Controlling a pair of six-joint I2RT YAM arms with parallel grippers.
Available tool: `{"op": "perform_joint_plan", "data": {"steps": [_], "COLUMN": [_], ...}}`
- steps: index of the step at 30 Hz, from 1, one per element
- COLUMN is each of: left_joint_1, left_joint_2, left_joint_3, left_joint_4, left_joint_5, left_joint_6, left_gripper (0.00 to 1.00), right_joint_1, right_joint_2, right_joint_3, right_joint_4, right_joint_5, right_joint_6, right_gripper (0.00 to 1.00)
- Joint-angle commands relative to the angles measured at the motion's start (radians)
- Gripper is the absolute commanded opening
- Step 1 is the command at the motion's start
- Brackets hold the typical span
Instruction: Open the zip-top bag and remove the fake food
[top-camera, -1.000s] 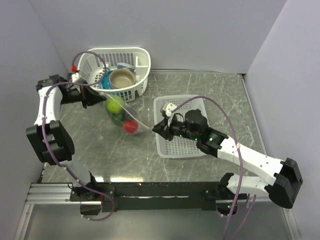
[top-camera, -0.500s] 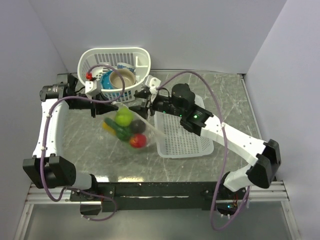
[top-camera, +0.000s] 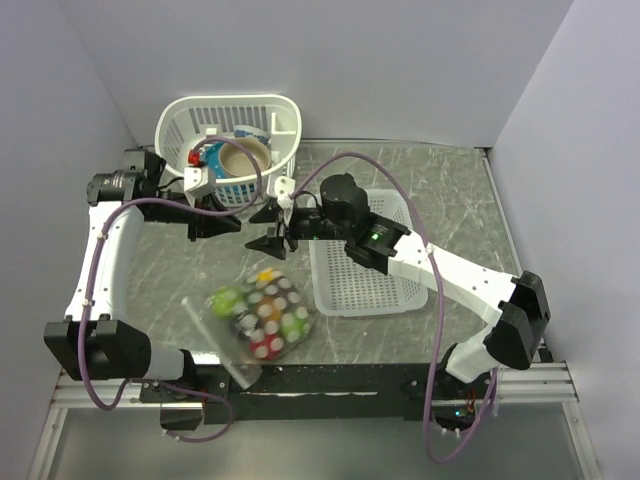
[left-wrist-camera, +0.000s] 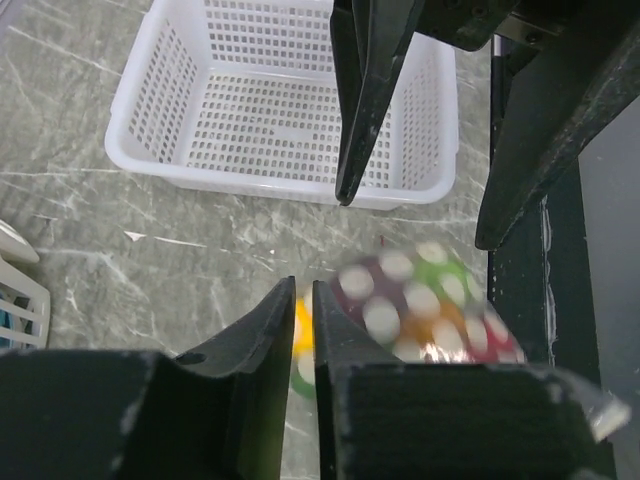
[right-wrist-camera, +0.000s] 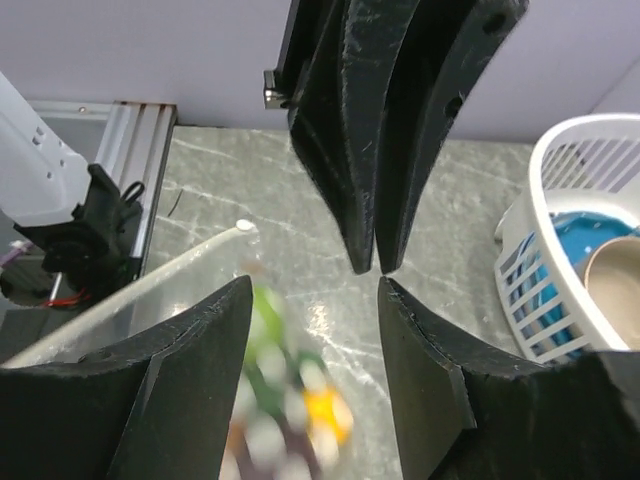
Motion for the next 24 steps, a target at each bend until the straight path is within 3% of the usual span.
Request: {"op": "perform_joint_plan", "data": {"steps": [1,3,7,11,15,23,24], "left_joint_1": [-0.007,-0.007,0.007,0.102,0.194,0.24,0.242], "left_joint_2": [-0.011,0.005,0.122,0.237,0.254,0.164,0.159], "left_joint_3": [-0.04,-0.071,-0.03,0.056,0.066,0.038,0.038], "left_joint_4": [-0.027,-0.019,0.002,-0.028,-0.03,-0.03,-0.03], "left_joint_5": [-0.018,-0.024,-0.035,0.052,0.094,0.089,0.092], "left_joint_6": [0.052,0.076,-0.009,-0.067,-0.052,-0.001,0.002], "left_gripper": [0.15,0.06,0.07,0.2,0.27,0.33,0.34], "right_joint_1": [0.049,0.1,0.264,0.277,0.287,0.281,0.266], "right_joint_2": [-0.046,-0.052,-0.011,-0.006,0.017,0.194,0.226], "right_joint_3": [0.006,-0.012,-0.073,-0.172,-0.204,-0.206,-0.198], "right_joint_4": [-0.067,-0.162,-0.275,-0.243,-0.243,-0.279,-0.283], "right_joint_5": [0.037,0.095,0.413,0.405,0.396,0.437,0.411], "right_joint_6": [0.02,-0.01,-0.104,-0.028,0.043,0.052,0.07], "right_gripper": [0.62,0.63,0.65,0.71,0.72,0.66,0.61]}}
